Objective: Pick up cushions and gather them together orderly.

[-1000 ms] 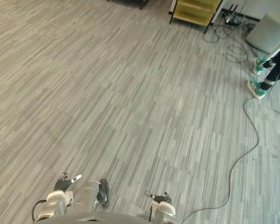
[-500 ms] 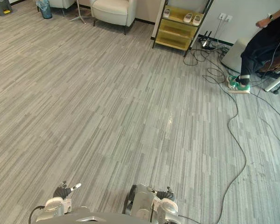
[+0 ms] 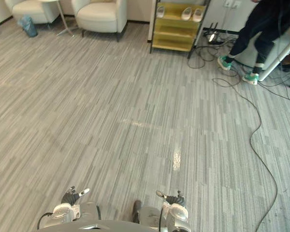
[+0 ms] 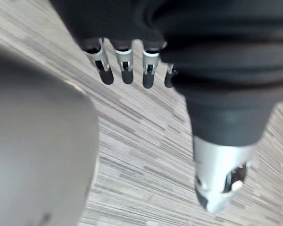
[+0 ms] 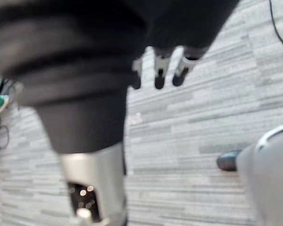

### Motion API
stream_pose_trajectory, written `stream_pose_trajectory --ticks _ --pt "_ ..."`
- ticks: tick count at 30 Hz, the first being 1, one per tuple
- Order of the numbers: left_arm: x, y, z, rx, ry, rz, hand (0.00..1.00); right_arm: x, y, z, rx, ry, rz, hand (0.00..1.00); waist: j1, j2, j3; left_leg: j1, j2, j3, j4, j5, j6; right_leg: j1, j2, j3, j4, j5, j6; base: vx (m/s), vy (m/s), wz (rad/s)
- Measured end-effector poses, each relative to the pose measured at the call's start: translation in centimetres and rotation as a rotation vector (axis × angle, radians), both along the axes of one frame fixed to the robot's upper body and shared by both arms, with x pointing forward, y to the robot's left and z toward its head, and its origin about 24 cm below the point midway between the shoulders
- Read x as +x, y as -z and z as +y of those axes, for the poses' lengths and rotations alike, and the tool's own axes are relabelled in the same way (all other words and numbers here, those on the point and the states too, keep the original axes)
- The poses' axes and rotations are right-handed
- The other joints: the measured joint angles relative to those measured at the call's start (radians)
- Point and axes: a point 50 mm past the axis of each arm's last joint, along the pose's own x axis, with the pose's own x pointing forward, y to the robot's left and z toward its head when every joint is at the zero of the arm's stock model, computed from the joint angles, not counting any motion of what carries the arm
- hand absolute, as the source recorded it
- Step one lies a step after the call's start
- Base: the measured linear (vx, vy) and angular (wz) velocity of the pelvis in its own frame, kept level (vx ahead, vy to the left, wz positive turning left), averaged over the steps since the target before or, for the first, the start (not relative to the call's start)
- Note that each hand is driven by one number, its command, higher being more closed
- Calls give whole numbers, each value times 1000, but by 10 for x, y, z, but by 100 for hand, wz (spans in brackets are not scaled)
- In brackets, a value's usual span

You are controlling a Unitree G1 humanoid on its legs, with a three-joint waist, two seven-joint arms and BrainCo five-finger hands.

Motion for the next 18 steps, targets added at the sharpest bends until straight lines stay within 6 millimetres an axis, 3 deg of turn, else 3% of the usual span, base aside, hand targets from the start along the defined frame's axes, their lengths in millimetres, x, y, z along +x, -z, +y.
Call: stream_pose_trajectory --ticks 1,3,4,5,6,7,8,9,10,11,13,14,15,16,18 --pt "2 -1 1 1 -4 -10 0 0 0 0 1 1 1 0 3 1 0 -22 -1 12 -34 -13 2 20 -2 14 -19 1 4 456 115 -79" --pt "5 -4 1 -1 -18 -33 0 0 1 2 19 20 -1 0 20 -4 4 -80 -12 72 -293 -67 15 97 -35 66 -71 6 39 466 194 -78" --pt "6 -4 2 0 -19 -39 0 0 1 2 22 21 -1 0 24 -9 6 -86 -27 73 -373 -67 15 110 -50 78 -80 0 50 466 263 -67" --pt "8 -5 2 4 -19 -50 0 -1 2 4 27 25 1 0 27 -20 9 -82 -72 63 -580 -47 11 139 -88 91 -94 -19 82 452 299 -53" --pt "8 -5 1 4 -23 -48 0 -2 2 3 27 25 2 0 26 -20 9 -80 -105 21 -788 8 5 158 -118 110 -102 -47 112 448 320 -50" --pt "7 -5 1 3 -24 -46 0 -2 2 3 25 26 3 0 26 -17 8 -77 -112 -3 -872 37 -2 166 -127 114 -103 -62 125 433 368 -41" --pt "7 -4 -2 -6 -27 -45 0 -7 3 2 23 28 15 0 26 -10 5 -63 -118 -18 -930 156 -24 188 -140 129 -100 -97 151 429 396 -27" --pt "8 -5 2 5 -27 -52 0 -7 4 5 35 27 23 0 27 -37 0 -58 -149 -7 -915 204 7 200 -171 131 -87 -105 148 542 469 -15" --pt "11 -7 7 21 -21 -62 0 -6 5 14 57 27 18 0 28 -67 -5 -62 -172 7 -886 169 48 191 -195 127 -49 -94 133 464 366 2" --pt "11 -7 9 25 -20 -62 0 -6 6 16 63 27 16 0 28 -75 -10 -68 -180 9 -864 148 69 181 -203 127 -23 -84 136 471 348 15" --pt "11 -7 12 35 -16 -56 0 -10 7 19 75 33 27 0 28 -104 -27 -46 -223 22 -799 53 105 130 -248 137 169 -63 179 454 317 13" --pt "9 -6 12 35 -14 -49 0 -11 8 19 74 34 27 0 27 -107 -29 -30 -234 23 -792 34 108 95 -259 143 262 -53 202 421 288 2" --pt "7 -5 14 42 -7 -33 0 -11 7 19 76 36 24 0 21 -117 -31 6 -259 29 -796 9 117 7 -278 169 473 5 251 460 292 8" --pt "6 -3 16 48 -1 -13 0 -11 7 17 74 42 16 0 11 -125 -25 67 -285 27 -797 -32 120 -118 -282 189 765 23 257 445 266 11" --pt "4 -2 17 47 -1 -1 0 -15 8 16 73 50 25 0 11 -122 -20 127 -297 27 -804 -63 122 -195 -271 168 912 -11 243 334 141 10"
